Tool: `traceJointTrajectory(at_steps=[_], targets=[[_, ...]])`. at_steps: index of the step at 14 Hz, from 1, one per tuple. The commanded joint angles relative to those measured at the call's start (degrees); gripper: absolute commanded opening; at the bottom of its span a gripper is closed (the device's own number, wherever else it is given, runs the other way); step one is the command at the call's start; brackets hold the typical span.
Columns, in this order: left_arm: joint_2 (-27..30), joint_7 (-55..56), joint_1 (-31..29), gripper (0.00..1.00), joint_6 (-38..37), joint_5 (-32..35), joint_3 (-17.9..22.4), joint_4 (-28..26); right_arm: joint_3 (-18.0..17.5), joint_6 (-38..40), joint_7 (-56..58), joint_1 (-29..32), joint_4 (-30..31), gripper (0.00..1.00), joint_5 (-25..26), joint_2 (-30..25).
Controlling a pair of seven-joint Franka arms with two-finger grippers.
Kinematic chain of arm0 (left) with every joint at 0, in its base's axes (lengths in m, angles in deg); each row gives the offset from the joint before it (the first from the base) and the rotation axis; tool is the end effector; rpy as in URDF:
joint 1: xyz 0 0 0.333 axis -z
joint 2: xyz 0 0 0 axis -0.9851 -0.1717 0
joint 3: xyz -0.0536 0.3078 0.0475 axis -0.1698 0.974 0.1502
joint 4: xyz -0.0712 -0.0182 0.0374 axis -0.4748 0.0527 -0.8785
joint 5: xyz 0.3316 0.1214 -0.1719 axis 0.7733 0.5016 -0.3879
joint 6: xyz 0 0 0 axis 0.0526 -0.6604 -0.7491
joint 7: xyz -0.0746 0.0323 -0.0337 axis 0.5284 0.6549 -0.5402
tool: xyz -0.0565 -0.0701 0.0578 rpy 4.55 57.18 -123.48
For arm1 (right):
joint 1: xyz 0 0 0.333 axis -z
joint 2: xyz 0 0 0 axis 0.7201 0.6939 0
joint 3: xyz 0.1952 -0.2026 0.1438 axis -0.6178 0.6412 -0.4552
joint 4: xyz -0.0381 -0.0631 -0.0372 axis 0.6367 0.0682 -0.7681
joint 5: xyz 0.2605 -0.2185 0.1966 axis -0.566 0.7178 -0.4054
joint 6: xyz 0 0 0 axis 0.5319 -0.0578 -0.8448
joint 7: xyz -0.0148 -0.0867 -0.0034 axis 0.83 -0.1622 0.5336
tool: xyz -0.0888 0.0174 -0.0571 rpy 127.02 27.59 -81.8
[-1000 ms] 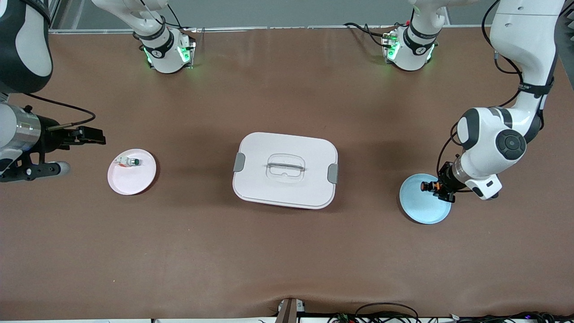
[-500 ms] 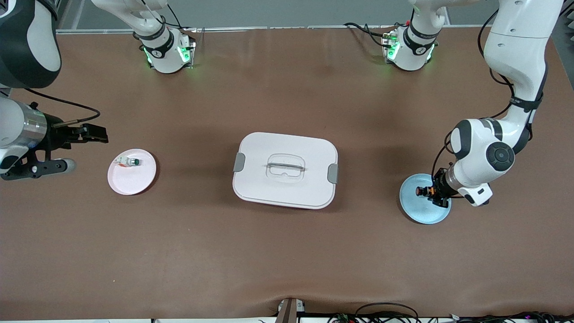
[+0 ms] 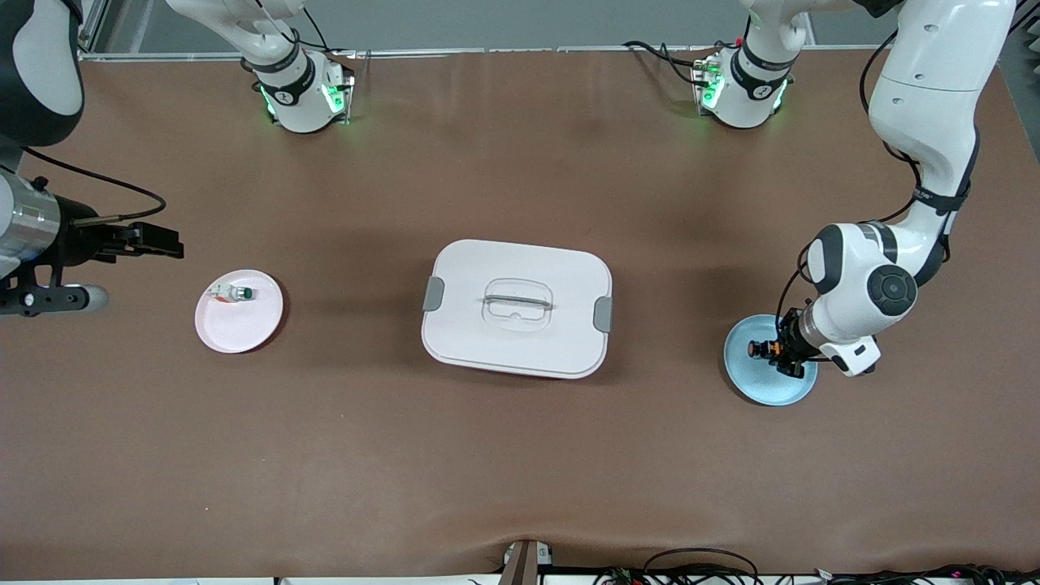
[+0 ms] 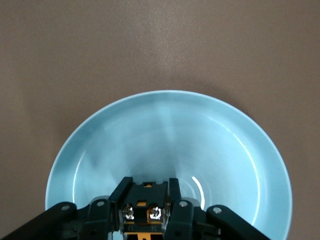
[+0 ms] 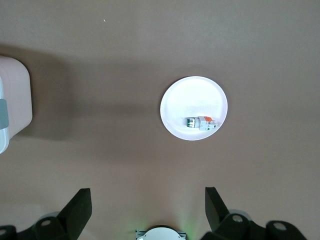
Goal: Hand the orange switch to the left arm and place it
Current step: 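Lower the switch with the left gripper onto the light-blue plate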
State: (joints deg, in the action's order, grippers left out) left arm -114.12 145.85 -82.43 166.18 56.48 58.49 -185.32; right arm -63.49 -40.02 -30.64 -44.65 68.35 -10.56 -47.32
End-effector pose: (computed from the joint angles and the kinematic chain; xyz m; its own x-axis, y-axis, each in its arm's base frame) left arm 0.6174 -0.0200 0.1813 0.2395 0.9709 -0.0015 0.9703 -0.2392 0.0366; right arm 0.6089 0.0207 0.5736 0.9722 0.0438 -0.2299 0.0400 -0.9990 -0.0211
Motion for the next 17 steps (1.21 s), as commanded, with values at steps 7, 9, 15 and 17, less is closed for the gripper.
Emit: traceJointTrajectory(at_steps=[7,9,15,17], targets=[[-0.6,0.7,-0.3,0.0,0.5,2.5,0.2,0.7,-0.4,6.4,-2.2,2.5,-1.7,1.0,-1.1,-0.6],[-0.6,0.1,-0.4,0.68,0.5,2.6,0.2,0.8,-0.6,6.4,-4.8,2.0,-1.6,1.0,-1.0,-0.6],[0.2,0.1,-0.2,1.0,-1.4,2.6,0.1,2.1,-1.1,6.3,-5.4,1.4,-1.8,1.0,-1.7,-0.6],[1.1,-1.0,-0.3,1.0,-5.4,2.7,0.0,4.1,-1.3,6.5,-5.3,1.3,-1.8,1.0,-1.8,-0.8]])
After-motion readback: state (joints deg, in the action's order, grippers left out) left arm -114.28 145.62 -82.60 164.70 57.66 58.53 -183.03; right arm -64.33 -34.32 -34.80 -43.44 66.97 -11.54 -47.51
